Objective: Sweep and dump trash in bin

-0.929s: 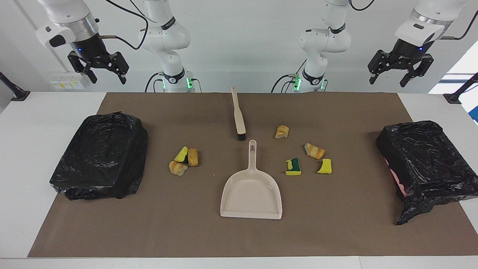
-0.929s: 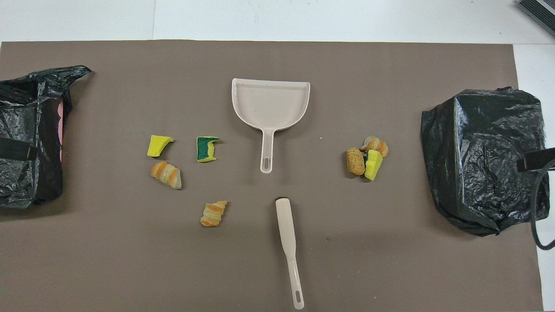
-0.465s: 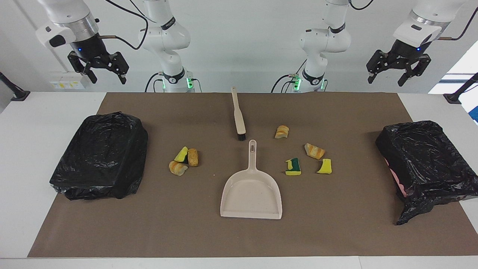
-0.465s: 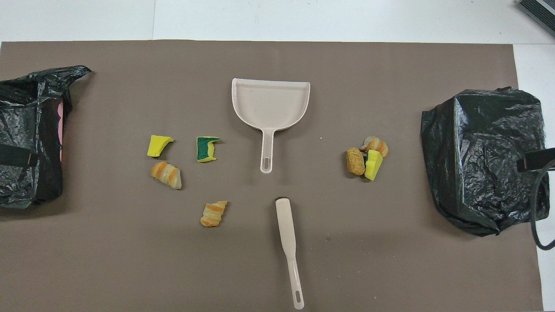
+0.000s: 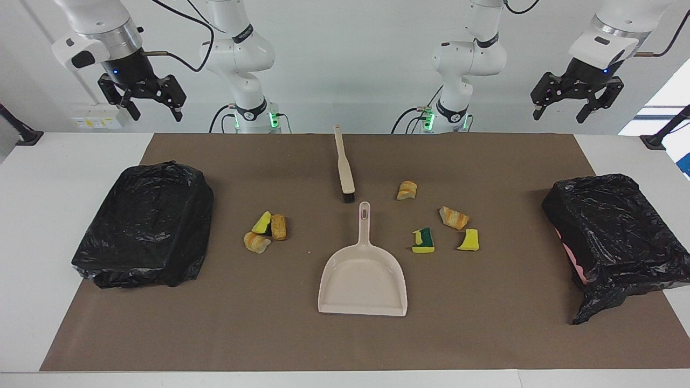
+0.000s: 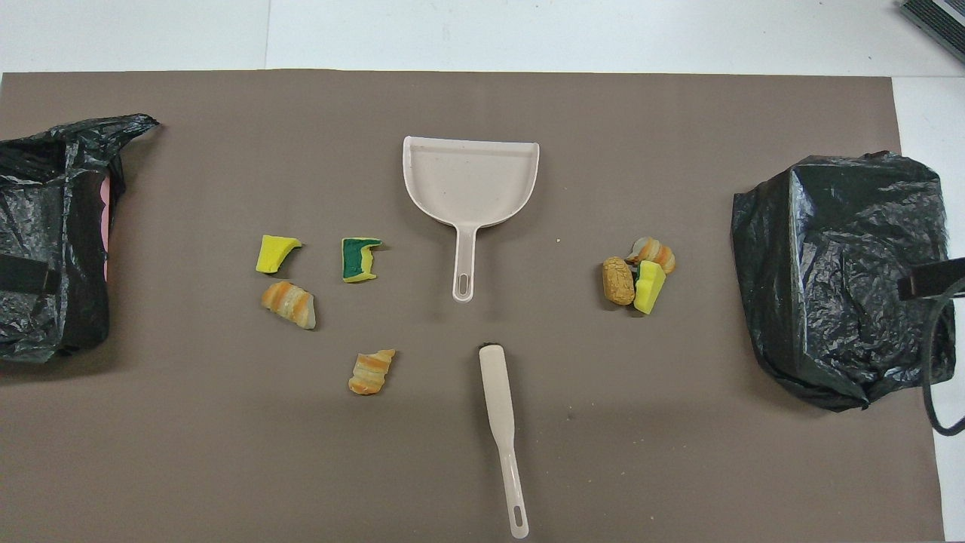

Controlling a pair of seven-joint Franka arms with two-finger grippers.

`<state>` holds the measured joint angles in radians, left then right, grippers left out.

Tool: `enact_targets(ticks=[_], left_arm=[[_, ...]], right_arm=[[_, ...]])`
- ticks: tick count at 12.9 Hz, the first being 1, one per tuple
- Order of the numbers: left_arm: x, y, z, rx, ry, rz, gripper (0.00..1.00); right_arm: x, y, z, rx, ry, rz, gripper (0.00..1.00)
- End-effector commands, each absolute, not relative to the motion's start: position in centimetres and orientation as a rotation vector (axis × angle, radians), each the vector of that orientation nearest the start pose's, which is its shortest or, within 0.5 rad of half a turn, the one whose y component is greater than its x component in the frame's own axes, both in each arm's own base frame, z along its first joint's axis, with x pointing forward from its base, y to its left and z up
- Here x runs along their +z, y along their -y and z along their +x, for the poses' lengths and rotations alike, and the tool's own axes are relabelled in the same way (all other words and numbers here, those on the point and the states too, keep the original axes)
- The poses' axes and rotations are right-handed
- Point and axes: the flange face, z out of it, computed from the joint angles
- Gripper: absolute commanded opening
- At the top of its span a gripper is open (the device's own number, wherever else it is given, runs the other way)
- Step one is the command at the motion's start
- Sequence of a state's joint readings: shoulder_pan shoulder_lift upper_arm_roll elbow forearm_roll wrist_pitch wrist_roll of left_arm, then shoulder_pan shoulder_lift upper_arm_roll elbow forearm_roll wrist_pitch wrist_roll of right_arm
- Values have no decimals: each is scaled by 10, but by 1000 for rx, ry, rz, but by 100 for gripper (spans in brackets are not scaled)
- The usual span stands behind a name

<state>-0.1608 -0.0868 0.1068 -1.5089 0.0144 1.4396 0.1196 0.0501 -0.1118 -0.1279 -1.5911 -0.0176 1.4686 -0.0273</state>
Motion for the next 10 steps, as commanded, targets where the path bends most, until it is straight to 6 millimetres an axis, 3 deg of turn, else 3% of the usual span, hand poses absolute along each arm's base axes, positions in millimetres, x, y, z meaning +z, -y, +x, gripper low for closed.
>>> enact_targets(ticks=[1,5,7,9,10], left_arm=[[688,21,503,-15,-251,-3109,100],[689,32,503,-35,-282,-3112,100],[684,42,498,-21,-312,-3118,100],[669,75,486,19,-342,-3116,100],[659,100,477,33,-302,-3119,100]], right_arm=[[663,46,498,35,-62,-3134,100],[659,33,502,72,-41,-3152,100],[644,-4,522,73,-43,-3157,100],[614,-21,546,108,-46,-3149,100],[606,-43,556,67,-8,-3148,100]])
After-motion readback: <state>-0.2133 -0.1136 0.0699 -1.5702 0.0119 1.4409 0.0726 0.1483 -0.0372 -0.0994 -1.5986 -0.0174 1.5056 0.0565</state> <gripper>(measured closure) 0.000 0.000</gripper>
